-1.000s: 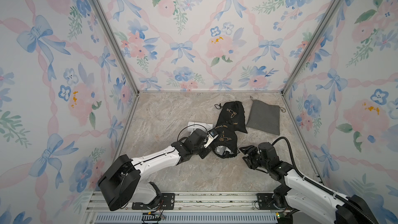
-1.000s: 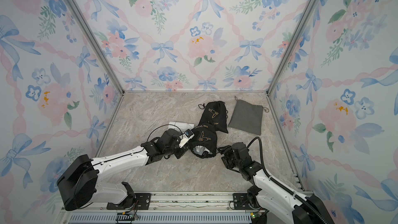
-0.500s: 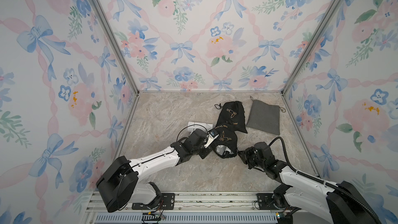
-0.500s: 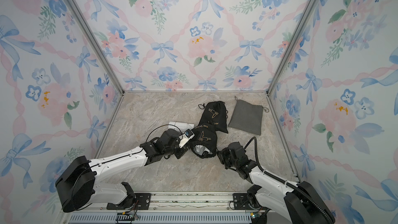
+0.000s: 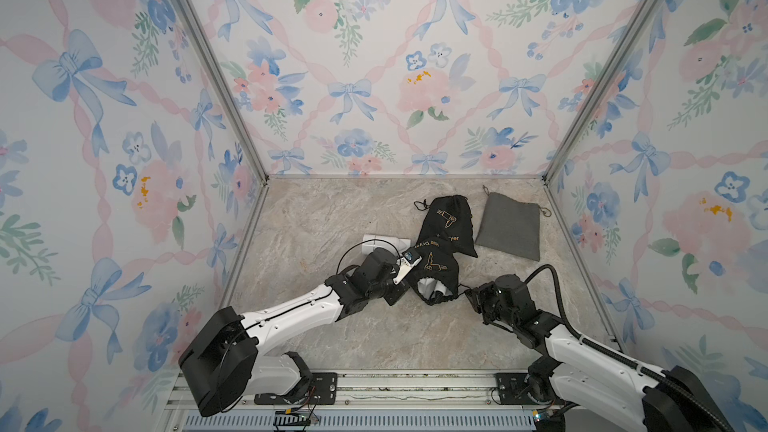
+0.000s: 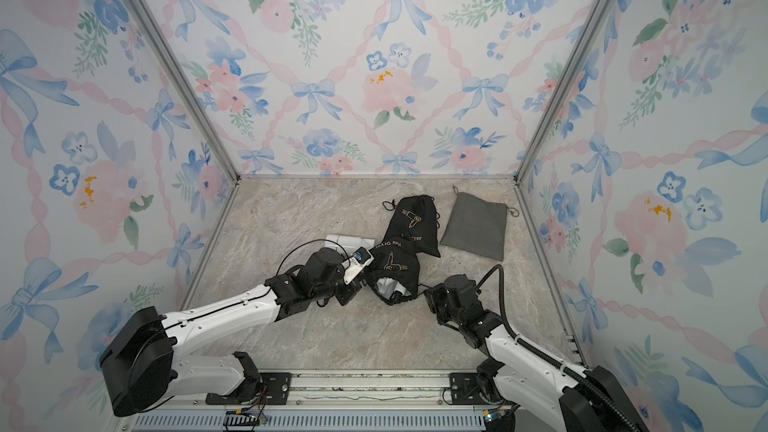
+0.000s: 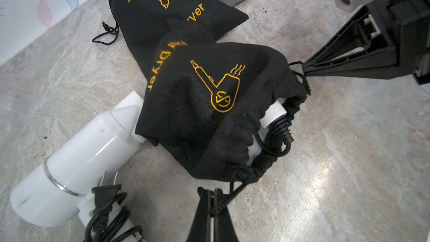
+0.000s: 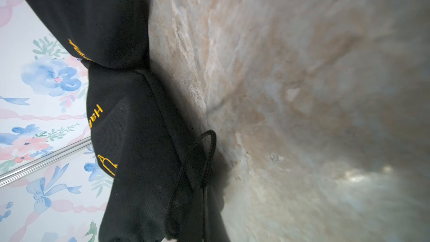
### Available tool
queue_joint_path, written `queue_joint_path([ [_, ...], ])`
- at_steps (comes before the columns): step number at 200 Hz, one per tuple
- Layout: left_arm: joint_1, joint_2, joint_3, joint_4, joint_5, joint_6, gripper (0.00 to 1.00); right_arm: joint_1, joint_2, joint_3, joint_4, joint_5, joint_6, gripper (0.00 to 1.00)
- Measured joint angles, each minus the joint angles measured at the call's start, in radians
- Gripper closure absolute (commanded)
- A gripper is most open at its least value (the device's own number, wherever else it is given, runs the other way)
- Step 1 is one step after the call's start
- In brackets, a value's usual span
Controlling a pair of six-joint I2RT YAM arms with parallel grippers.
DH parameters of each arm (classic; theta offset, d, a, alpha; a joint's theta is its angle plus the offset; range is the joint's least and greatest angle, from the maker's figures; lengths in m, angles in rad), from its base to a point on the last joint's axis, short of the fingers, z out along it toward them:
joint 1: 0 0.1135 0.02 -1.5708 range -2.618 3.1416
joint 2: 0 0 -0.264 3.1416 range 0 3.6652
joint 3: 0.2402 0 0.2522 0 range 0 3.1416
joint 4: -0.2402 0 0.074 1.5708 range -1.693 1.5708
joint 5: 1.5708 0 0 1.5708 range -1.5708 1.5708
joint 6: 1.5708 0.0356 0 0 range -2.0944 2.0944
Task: Pack away hair dryers
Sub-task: Pull the drawstrings on both sides of the drawstring bag.
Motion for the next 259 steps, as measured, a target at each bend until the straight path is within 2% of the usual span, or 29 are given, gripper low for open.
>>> queue_joint_path([
  [35, 0.008, -0.016, 0.0, -0.006, -0.018, 0.0, 1.0, -0.055, -0.09, 0.001, -0.079, 0.027, -0.037, 1.0],
  [60, 0.048, -0.043, 0.0, -0.008, -0.02, 0.0, 1.0, -0.115, -0.146, 0.008, -0.14, 0.033, -0.068, 1.0],
  [115, 0.154, -0.07, 0.0, -0.008, -0.035, 0.0, 1.0, -0.335, -0.248, 0.057, -0.27, 0.015, -0.165, 1.0],
  [165, 0.242, -0.07, 0.024, -0.011, -0.045, -0.018, 1.0, -0.491, -0.254, 0.14, -0.338, -0.026, -0.269, 1.0],
  [209, 0.29, -0.07, 0.121, -0.015, -0.043, -0.051, 1.0, -0.519, -0.18, 0.258, -0.378, -0.037, -0.369, 1.0],
  [259, 0.288, -0.053, 0.3, -0.019, 0.001, -0.072, 1.0, -0.517, -0.09, 0.524, -0.423, -0.012, -0.53, 1.0],
])
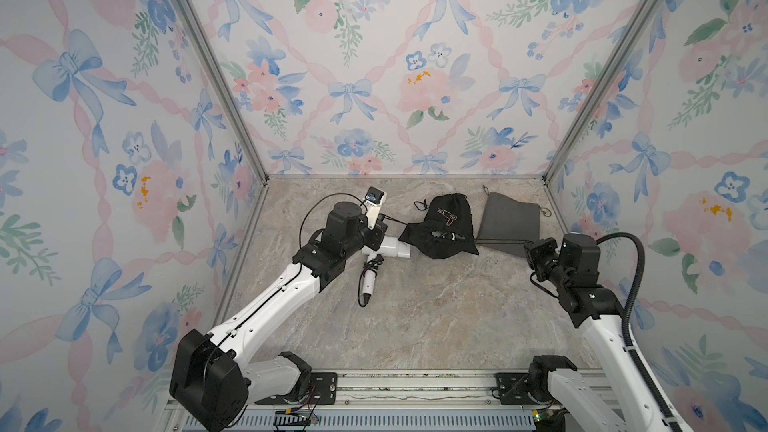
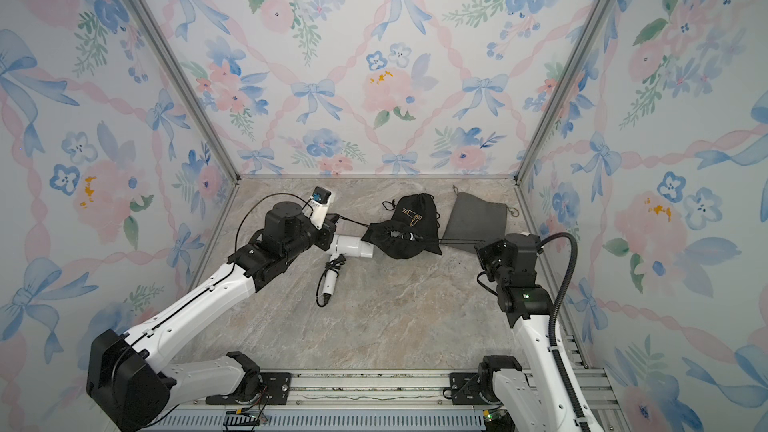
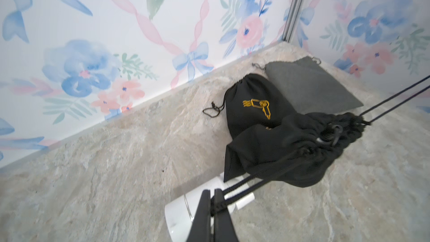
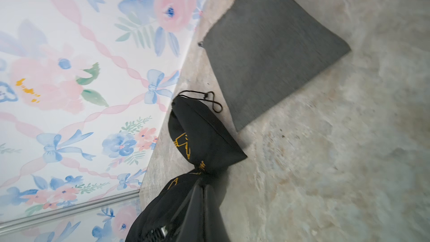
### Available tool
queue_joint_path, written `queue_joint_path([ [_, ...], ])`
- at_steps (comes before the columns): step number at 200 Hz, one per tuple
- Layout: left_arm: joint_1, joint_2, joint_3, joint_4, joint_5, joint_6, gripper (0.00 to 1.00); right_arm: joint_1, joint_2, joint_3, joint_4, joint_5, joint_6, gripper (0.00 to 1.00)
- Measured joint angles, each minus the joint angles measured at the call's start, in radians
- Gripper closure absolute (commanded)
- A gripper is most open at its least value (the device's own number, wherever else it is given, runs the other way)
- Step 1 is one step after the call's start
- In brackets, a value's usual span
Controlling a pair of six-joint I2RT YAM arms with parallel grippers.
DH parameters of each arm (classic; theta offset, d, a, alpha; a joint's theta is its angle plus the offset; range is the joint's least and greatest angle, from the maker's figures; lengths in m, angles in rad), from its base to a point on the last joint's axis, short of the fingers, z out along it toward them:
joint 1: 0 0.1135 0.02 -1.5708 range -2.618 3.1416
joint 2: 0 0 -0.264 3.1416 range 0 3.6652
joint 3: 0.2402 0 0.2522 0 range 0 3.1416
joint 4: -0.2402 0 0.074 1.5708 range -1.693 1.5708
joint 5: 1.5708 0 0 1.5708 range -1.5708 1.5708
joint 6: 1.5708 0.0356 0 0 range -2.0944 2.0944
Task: Pack away hair dryers
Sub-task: Pull the drawstrings on both sides of the drawstring bag.
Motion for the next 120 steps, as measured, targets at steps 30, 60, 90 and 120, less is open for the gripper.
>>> queue_joint_path([
  [30, -0.037, 0.041, 0.096, 0.0, 0.011, 0.001, 1.0, 0.028, 0.053, 0.162, -0.019, 0.024, -0.098, 1.0],
  [60, -0.08, 0.084, 0.165, -0.001, 0.011, 0.006, 1.0, 0.063, 0.118, 0.303, -0.047, 0.039, -0.179, 1.0],
  [90, -0.085, 0.09, 0.206, -0.001, 0.006, 0.018, 1.0, 0.064, 0.16, 0.389, -0.083, 0.044, -0.24, 1.0],
  [120, -0.079, 0.089, 0.204, -0.005, -0.013, 0.036, 1.0, 0.064, 0.178, 0.437, -0.13, 0.063, -0.306, 1.0],
])
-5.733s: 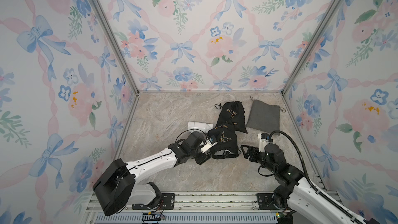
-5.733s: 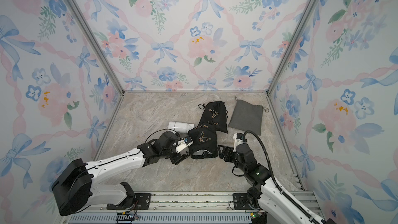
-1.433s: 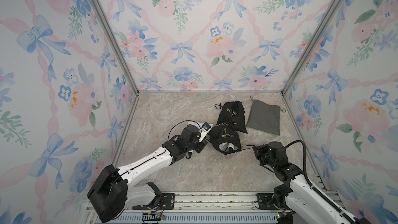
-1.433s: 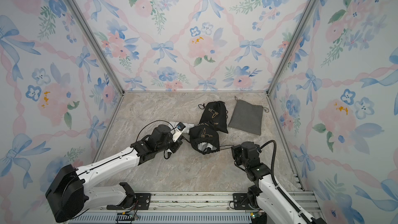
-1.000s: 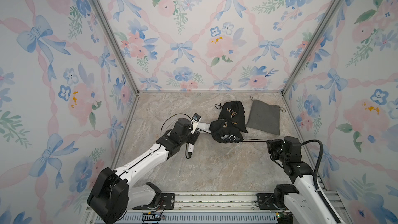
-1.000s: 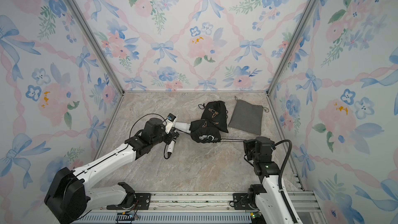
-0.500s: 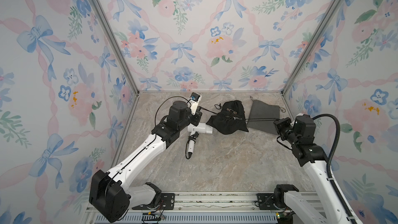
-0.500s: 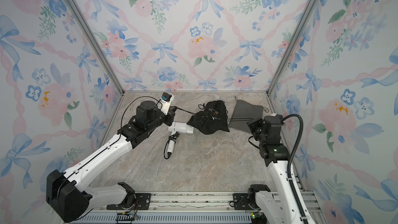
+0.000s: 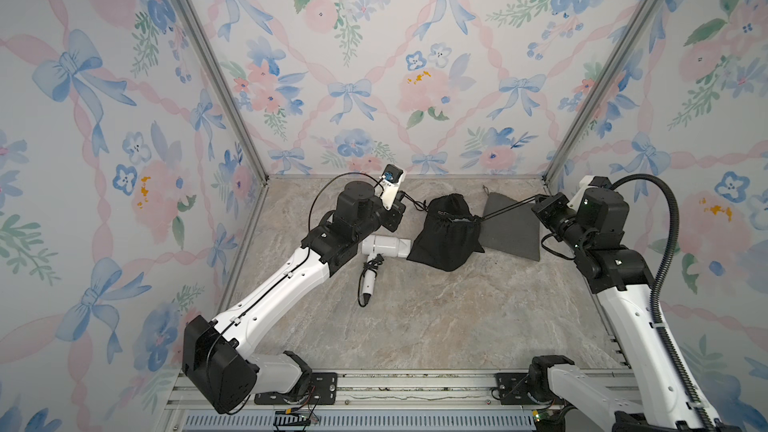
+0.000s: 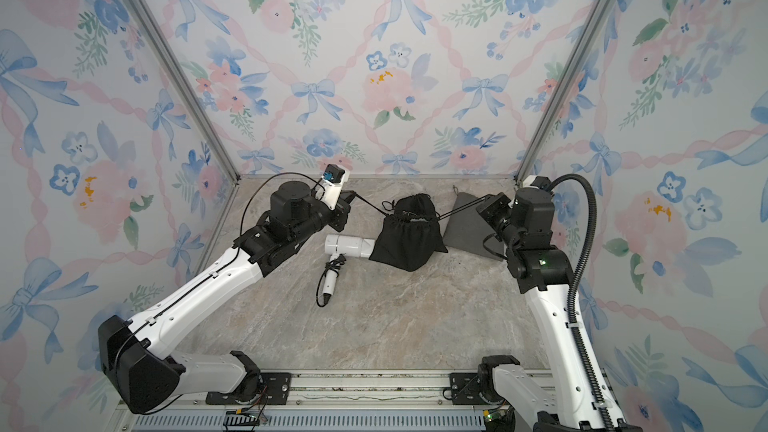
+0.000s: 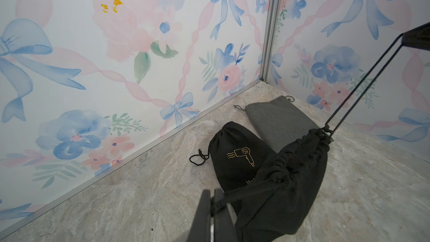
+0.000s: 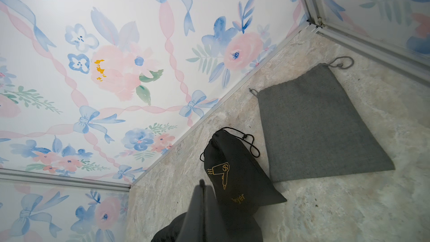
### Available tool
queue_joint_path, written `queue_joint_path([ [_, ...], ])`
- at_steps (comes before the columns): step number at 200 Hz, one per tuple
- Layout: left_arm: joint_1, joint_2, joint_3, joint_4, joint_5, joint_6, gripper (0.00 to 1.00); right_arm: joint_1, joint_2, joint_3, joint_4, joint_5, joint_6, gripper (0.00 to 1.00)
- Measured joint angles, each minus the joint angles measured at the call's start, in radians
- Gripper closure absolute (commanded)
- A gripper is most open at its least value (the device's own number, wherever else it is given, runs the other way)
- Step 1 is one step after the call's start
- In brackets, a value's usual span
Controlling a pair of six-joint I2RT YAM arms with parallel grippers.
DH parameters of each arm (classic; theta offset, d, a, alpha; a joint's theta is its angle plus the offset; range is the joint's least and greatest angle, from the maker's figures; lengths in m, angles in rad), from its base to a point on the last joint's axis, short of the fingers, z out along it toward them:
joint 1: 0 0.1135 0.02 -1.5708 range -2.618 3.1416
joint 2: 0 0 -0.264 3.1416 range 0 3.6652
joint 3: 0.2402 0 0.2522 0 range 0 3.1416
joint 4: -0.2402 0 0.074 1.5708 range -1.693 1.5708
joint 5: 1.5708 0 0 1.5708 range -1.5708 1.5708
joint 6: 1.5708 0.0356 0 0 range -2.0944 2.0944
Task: Pack away hair dryers
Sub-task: Pull the drawstrings on both sides of the drawstring bag, then place the drawstrings on both sides at the center of the board.
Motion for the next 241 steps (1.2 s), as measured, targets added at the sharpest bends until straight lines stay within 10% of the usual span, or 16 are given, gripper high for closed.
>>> queue_joint_path([
  [241, 0.224, -0.085, -0.327, -0.003, -0.08, -0.047, 1.0, -0.23, -0.038, -0.191, -0.073, 0.021, -0.176, 1.0],
])
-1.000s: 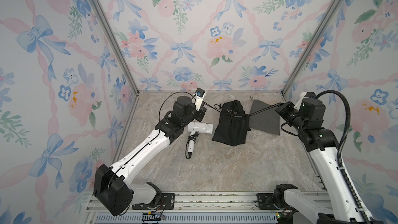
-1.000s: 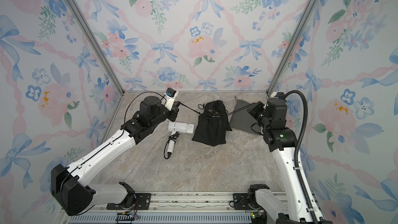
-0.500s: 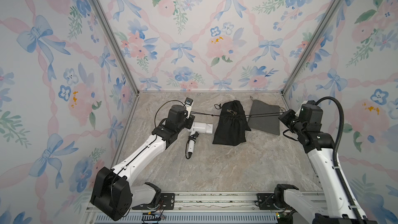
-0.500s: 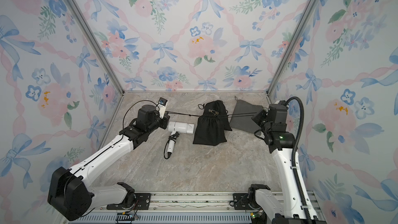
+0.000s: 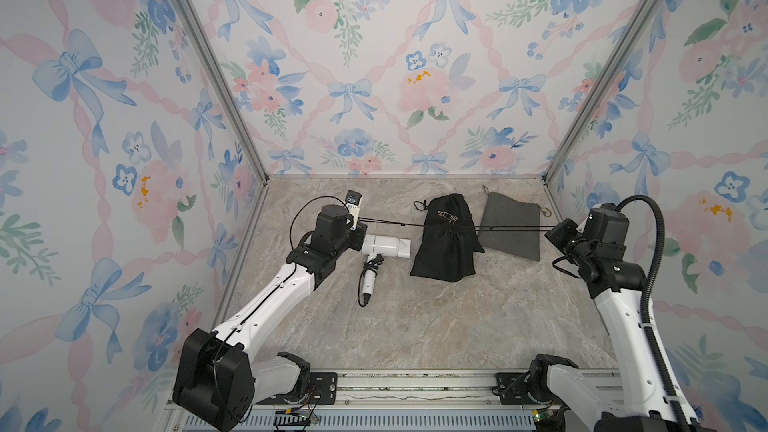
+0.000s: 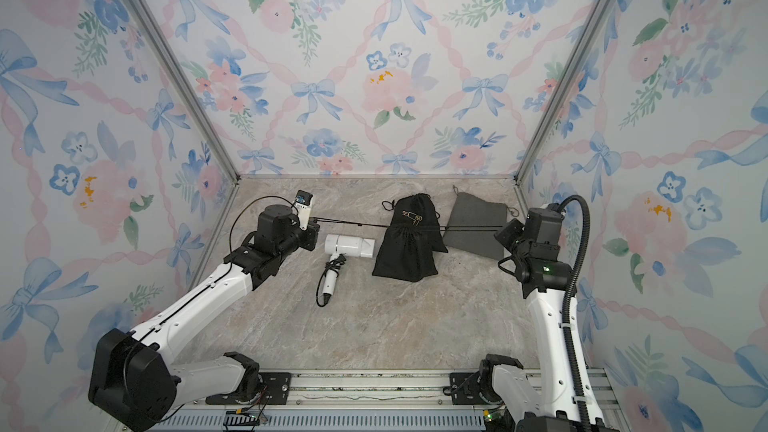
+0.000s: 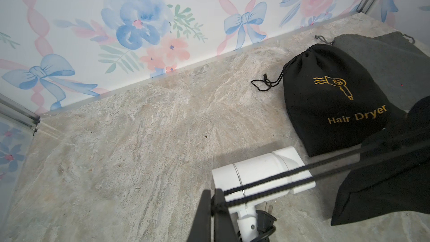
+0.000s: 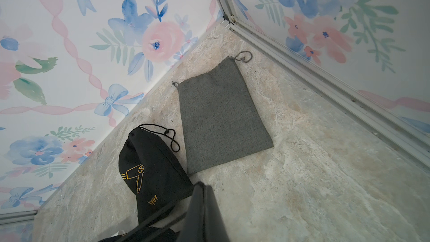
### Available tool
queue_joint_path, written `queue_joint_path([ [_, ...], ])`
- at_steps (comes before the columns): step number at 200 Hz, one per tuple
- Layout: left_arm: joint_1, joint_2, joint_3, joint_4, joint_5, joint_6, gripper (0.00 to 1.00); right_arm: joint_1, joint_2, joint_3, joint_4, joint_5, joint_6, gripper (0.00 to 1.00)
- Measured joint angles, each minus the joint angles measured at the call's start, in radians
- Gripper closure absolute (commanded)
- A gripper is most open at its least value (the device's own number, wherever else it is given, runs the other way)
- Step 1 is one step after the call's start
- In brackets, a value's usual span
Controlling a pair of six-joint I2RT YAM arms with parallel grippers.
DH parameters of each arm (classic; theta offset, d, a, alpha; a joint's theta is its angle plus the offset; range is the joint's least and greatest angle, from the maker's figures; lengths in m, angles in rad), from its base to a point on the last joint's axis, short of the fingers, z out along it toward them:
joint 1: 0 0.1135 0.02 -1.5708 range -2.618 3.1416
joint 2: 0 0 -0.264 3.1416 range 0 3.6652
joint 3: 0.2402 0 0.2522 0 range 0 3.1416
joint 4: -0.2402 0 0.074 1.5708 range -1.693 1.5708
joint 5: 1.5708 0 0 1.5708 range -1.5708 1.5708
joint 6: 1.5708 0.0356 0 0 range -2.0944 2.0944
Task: Pack away hair dryers
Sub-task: Place the drawstrings on both sides at the center of the board.
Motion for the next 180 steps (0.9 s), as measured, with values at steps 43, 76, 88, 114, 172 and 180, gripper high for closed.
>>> queue_joint_path([
  [43, 0.001, 0.089, 0.069, 0.0, 0.06, -0.027, 1.0, -0.042, 0.013, 0.0, 0.005, 0.004, -0.002, 1.0],
  [76, -0.001, 0.176, 0.15, 0.0, 0.078, -0.037, 1.0, -0.059, 0.077, 0.018, 0.016, 0.006, -0.002, 1.0],
  [88, -0.006, 0.212, 0.184, 0.001, 0.077, -0.037, 1.0, -0.06, 0.107, 0.034, 0.026, 0.01, -0.002, 1.0],
  [114, -0.029, 0.31, 0.277, 0.0, 0.063, -0.037, 1.0, -0.067, 0.174, 0.077, 0.056, 0.028, 0.0, 1.0],
  [172, -0.078, 0.554, 0.501, 0.001, 0.038, -0.036, 1.0, -0.071, 0.325, 0.191, 0.109, 0.07, -0.003, 1.0],
  [180, -0.084, 0.582, 0.528, 0.0, 0.035, -0.035, 1.0, -0.068, 0.347, 0.203, 0.115, 0.076, -0.006, 1.0],
])
